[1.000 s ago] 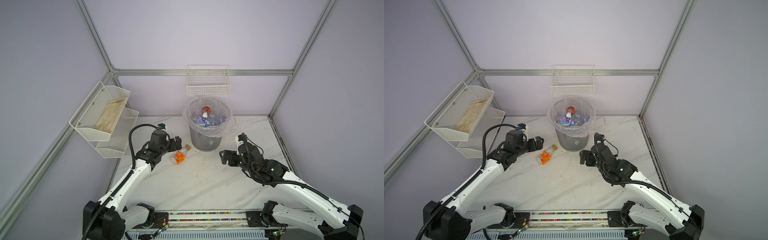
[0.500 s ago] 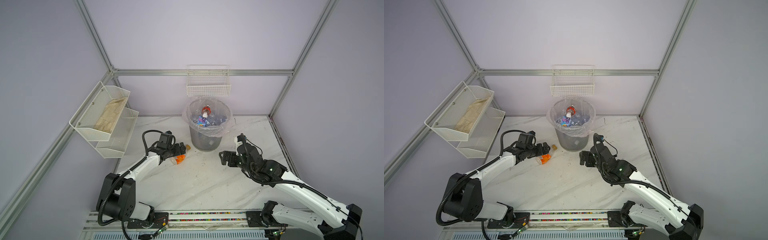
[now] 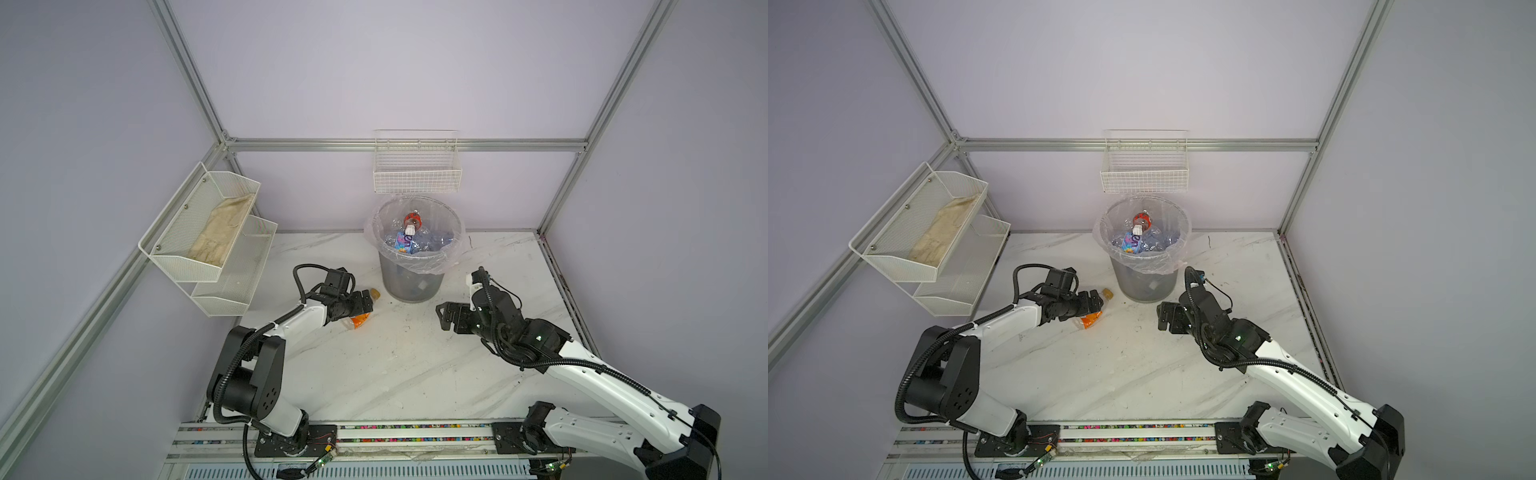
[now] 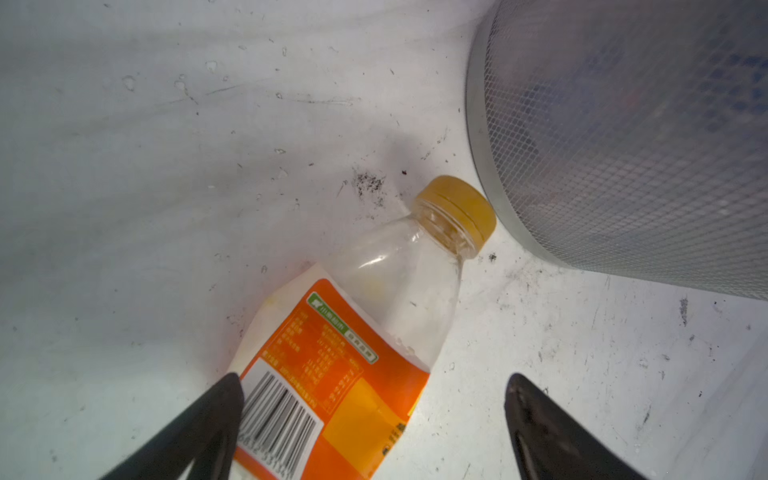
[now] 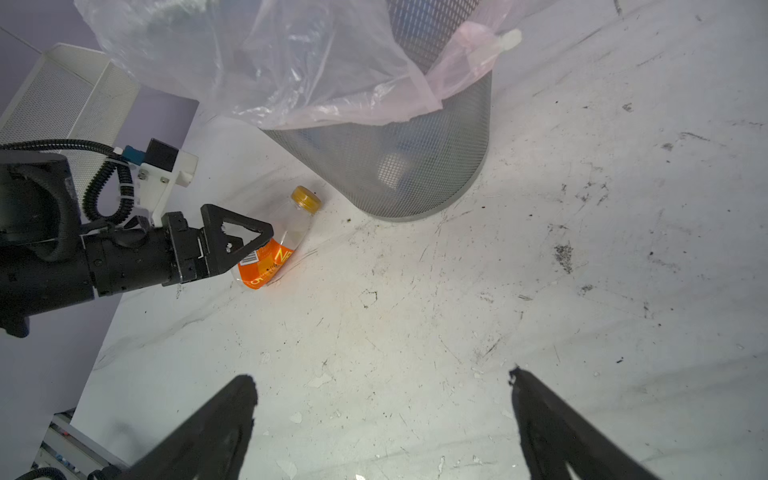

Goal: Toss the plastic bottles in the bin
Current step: 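Move the left gripper down to the orange-label bottle beside the bin, then close the left gripper on the orange-label bottle's body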

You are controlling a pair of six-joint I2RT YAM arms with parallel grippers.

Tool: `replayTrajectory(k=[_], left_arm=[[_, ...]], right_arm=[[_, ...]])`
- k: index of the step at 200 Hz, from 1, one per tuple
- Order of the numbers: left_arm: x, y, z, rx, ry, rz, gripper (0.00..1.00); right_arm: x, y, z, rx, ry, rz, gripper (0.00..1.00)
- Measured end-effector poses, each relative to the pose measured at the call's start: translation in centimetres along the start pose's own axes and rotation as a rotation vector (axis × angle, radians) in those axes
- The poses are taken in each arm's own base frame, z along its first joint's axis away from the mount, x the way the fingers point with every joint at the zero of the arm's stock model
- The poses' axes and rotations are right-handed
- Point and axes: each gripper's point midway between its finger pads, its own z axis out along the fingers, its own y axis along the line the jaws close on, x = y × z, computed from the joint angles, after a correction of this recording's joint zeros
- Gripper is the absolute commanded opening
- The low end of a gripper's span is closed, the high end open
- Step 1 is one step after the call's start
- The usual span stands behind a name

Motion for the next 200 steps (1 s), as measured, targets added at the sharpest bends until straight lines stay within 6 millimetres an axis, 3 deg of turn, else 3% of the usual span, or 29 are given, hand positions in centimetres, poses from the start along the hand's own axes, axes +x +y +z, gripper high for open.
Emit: replayTrajectory(k=[97, 138, 200], left_arm=[[2.8, 1.6, 2.4, -0.089, 0.097, 0.033, 0.92], [3.2, 0.8, 2.7, -0.088, 0.101, 0.054, 0.85], [4.2, -1.9, 3.1, -0.039, 0.124, 0.083, 0.71]], right_arm=[[0.2, -0.1, 0.4, 0.007, 0.011, -0.005, 0.97], [0.3, 0.0, 0.4, 0.003, 0.015, -0.004, 0.97], [0.5, -0.1, 0.4, 0.004, 0.016, -0.004, 0.97]])
